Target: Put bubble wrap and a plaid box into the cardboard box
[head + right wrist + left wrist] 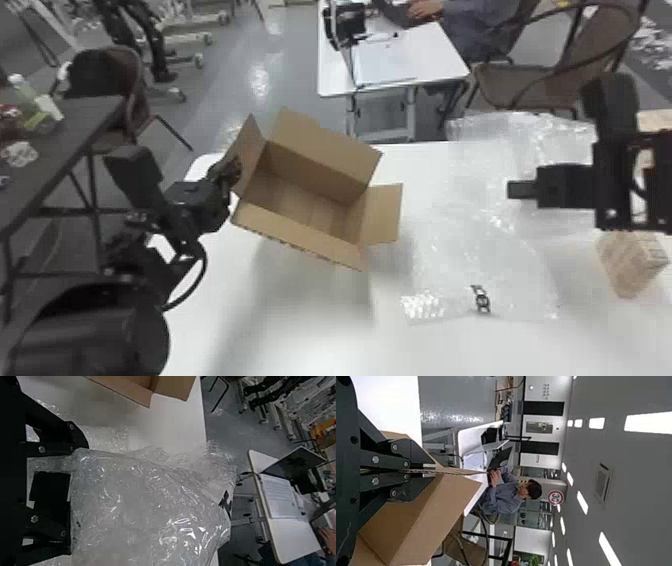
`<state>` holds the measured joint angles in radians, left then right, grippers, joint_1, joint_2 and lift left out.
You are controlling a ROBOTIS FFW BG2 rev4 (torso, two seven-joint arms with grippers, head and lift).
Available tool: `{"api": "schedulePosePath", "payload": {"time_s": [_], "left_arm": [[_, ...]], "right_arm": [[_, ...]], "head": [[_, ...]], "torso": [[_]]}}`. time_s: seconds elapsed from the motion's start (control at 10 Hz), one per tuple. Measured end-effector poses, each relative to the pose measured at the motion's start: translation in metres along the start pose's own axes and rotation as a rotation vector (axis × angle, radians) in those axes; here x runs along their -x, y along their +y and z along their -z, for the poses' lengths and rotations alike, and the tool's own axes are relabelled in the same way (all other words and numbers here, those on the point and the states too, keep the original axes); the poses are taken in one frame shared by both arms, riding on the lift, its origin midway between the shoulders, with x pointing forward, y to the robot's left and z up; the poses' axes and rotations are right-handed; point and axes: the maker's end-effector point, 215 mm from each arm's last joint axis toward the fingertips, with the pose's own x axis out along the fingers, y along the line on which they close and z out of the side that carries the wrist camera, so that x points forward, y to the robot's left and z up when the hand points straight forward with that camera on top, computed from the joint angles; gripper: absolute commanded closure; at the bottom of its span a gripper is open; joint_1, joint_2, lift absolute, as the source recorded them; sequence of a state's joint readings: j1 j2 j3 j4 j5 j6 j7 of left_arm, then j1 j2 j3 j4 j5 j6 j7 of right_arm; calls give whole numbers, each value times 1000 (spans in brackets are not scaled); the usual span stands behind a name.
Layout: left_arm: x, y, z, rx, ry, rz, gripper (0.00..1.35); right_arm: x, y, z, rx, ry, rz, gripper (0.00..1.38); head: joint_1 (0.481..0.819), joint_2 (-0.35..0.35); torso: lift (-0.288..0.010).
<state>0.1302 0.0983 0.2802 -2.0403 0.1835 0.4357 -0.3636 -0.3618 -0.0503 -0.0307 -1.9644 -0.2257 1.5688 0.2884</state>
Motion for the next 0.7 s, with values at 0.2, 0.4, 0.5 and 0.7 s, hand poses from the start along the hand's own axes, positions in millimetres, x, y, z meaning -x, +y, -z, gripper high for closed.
{"api": "schedulePosePath", "payload": {"time_s": [0.2,0.4,0.5,0.7], "left_arm": [[1,1,1,-1,2,-4,1231],[-1,-2,1,-6,3,0,1231],[-2,-3,1,-7,4,-1,1231],[-2,-3,4,-8,10,-6,1231]], "right_arm": [[37,9,-44,51,-118,-20,1225],[48,40,-65,87,-162,-121,1225],[42,63,-72,105,-180,-202,1225],[24,125,-80,156,-196,-432,1225]], "head": [[632,162],[612,172],[601,190],[586,253]], "torso": [[-108],[-108],[-108],[-108]]}}
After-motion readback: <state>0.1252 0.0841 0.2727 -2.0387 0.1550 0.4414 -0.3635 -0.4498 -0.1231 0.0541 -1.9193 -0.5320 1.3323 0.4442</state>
